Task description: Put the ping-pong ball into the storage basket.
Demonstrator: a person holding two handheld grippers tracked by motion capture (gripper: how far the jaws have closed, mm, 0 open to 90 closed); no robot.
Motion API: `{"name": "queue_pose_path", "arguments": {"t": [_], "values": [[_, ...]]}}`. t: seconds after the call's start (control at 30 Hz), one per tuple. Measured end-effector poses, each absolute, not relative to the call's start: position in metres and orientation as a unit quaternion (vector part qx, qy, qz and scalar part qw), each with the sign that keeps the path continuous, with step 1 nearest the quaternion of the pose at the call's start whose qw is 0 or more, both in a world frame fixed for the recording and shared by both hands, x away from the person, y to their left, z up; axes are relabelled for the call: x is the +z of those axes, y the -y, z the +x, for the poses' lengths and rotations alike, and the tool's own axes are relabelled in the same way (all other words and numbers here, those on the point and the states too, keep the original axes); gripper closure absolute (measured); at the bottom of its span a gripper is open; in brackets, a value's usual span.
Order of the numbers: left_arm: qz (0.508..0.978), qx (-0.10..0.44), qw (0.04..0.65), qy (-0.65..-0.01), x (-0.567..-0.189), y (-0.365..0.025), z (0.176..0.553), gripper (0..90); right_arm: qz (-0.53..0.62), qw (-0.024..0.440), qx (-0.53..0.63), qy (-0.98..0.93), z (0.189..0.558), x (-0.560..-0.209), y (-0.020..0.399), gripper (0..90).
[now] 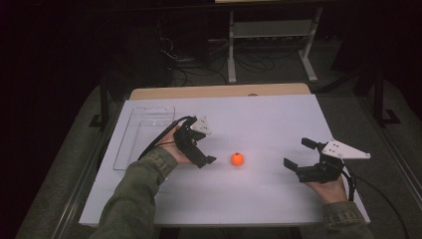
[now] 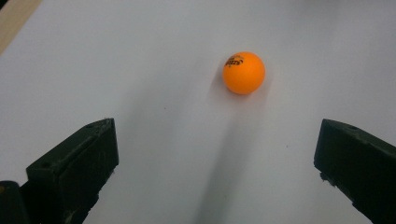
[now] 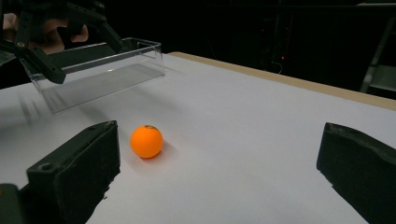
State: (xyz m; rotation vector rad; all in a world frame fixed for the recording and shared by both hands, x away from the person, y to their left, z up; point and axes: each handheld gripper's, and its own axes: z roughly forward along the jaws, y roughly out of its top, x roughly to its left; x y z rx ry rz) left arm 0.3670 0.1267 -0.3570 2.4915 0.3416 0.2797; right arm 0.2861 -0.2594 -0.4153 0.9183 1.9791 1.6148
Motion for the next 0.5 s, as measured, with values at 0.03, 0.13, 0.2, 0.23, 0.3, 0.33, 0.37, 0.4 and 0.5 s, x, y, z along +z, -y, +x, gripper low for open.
{"name": "queue_pose_path", "arguments": {"t": [0.03,0.13,0.2,0.23,0.3,0.33,0.37,0.4,0.5], "values": [[0.941,0.104,0.296,-0.127,-0.357,-0.125,0.368,0.0,0.33,0.213,0.581,-0.713,0.286,-0.415,0.259,0.0],[0.942,0.102,0.294,-0.124,-0.356,-0.121,0.37,0.0,0.329,0.212,0.58,-0.715,0.286,-0.415,0.258,0.0],[0.944,0.102,0.291,-0.121,-0.355,-0.118,0.372,0.0,0.328,0.213,0.58,-0.714,0.286,-0.415,0.259,0.0],[0.944,0.101,0.291,-0.12,-0.355,-0.117,0.372,0.0,0.329,0.213,0.58,-0.714,0.286,-0.415,0.259,0.0],[0.946,0.099,0.287,-0.117,-0.355,-0.114,0.373,0.0,0.329,0.213,0.581,-0.713,0.286,-0.415,0.259,0.0],[0.948,0.101,0.281,-0.113,-0.356,-0.112,0.374,0.0,0.329,0.213,0.581,-0.713,0.286,-0.415,0.259,0.0],[0.949,0.1,0.278,-0.111,-0.357,-0.11,0.374,0.0,0.329,0.213,0.581,-0.713,0.286,-0.415,0.259,0.0],[0.95,0.097,0.277,-0.109,-0.357,-0.108,0.375,0.0,0.328,0.213,0.581,-0.713,0.286,-0.415,0.259,0.0],[0.951,0.095,0.274,-0.105,-0.359,-0.104,0.376,0.0,0.328,0.211,0.58,-0.715,0.286,-0.415,0.258,0.0]]}}
